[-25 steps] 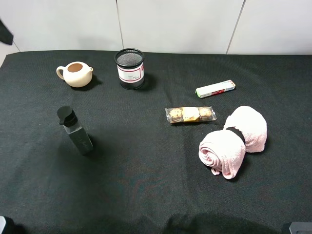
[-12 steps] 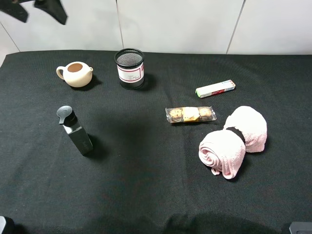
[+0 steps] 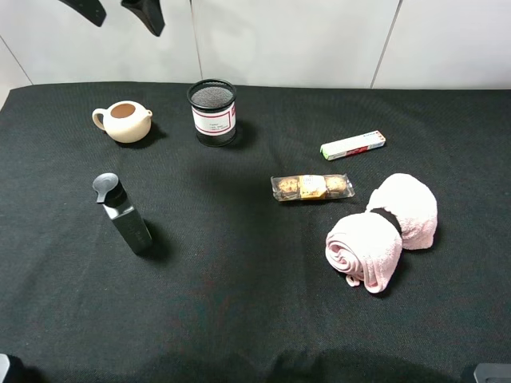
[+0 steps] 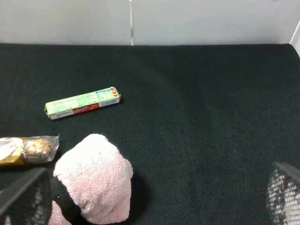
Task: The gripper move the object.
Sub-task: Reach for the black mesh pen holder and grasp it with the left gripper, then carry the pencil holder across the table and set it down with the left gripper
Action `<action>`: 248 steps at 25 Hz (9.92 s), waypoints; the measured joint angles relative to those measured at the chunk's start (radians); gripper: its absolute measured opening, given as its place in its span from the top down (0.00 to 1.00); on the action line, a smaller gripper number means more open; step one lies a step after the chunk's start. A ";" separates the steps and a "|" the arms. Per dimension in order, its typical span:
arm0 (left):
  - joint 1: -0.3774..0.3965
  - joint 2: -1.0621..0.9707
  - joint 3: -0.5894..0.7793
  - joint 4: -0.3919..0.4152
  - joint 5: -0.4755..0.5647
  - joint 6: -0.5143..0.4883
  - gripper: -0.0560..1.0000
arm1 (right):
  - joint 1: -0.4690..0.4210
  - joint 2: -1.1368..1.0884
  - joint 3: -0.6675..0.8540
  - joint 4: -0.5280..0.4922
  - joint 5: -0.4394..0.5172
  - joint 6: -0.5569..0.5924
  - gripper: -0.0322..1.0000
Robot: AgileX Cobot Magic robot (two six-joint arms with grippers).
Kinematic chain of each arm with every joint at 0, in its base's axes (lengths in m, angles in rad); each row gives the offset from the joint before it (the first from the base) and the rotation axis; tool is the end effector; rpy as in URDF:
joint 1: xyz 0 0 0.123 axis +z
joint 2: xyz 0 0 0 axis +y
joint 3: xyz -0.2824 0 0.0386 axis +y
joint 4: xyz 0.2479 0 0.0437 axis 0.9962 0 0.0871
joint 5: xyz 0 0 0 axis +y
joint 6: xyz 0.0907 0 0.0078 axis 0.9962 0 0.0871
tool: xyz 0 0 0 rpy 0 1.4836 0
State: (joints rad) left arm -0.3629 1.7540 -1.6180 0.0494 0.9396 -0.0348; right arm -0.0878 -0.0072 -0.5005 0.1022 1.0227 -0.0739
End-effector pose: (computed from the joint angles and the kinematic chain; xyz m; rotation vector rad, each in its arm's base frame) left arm 0.3667 -0.1354 0.3273 0.4398 2.5219 -0.0905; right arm -0.0040 0.0083 0.2807 0.0110 1.9946 0.0173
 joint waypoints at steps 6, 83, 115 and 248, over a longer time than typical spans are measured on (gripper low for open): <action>-0.009 0.106 -0.102 0.002 0.048 -0.009 0.14 | 0.000 0.000 0.000 0.000 0.000 0.000 0.30; -0.040 0.698 -0.488 0.046 0.026 -0.086 0.16 | 0.000 0.000 0.000 0.000 0.000 0.000 0.30; -0.040 0.739 -0.507 0.047 -0.012 -0.104 0.22 | 0.000 0.000 0.000 0.000 0.000 0.000 0.30; -0.064 -0.754 0.751 0.161 0.238 -0.349 0.79 | 0.000 0.000 0.000 0.001 0.000 0.000 0.30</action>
State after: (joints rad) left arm -0.4270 0.9995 -0.8665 0.2101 1.1772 -0.3843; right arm -0.0878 -0.0072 -0.5005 0.1031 1.0227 -0.0739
